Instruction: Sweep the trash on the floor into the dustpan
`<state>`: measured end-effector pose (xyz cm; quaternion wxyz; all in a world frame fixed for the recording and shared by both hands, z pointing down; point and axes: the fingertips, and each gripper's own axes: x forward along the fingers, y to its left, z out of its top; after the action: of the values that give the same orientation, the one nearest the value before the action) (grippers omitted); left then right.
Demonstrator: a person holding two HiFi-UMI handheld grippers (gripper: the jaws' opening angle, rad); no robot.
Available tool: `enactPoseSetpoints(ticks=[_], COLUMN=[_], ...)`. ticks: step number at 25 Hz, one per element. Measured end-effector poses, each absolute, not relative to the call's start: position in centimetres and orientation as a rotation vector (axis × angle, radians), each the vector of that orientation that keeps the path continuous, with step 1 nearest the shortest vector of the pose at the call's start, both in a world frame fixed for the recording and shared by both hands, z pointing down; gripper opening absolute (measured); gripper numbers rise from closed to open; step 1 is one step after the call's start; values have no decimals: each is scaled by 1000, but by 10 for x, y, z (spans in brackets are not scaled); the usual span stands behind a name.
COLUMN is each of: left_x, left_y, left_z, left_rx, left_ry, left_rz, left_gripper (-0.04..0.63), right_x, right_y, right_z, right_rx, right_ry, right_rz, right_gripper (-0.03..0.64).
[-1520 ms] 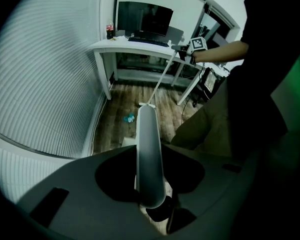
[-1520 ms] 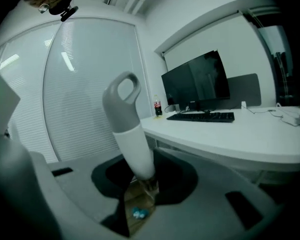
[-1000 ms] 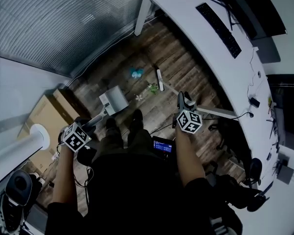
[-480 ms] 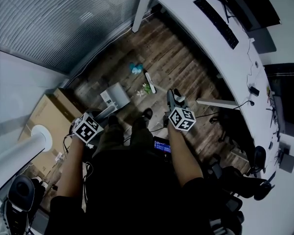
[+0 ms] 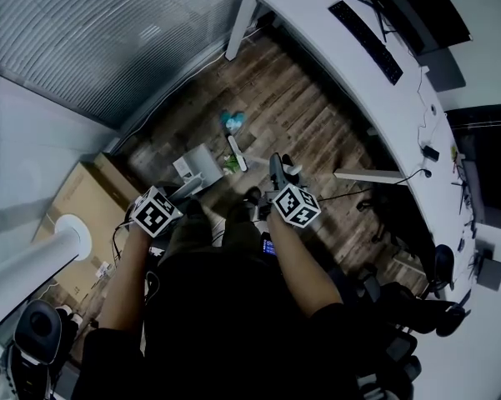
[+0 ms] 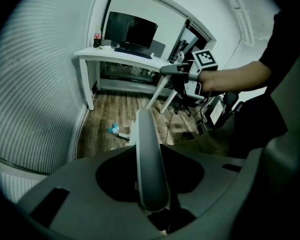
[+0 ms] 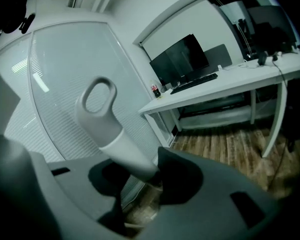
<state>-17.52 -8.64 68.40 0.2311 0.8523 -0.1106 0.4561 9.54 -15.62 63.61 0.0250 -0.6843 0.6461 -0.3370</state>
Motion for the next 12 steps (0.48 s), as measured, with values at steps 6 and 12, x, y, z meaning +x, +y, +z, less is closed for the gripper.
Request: enactPoseSetpoints(ticks=[6,12], left_x=[-173,-175], left_y=[-84,-82], left_z=[684,683], left_rx=[2348,2344], left_ry=[-287,-276], left_rz=[1231,1229], left_gripper=[110,109], right_x=[77,61], right_y=[-150,-151], right_z=[635,631], right_rx=[-2052,-1950], right_ry=[1879,1816], right_rz=[-1097,-1159], right_gripper=[147,153])
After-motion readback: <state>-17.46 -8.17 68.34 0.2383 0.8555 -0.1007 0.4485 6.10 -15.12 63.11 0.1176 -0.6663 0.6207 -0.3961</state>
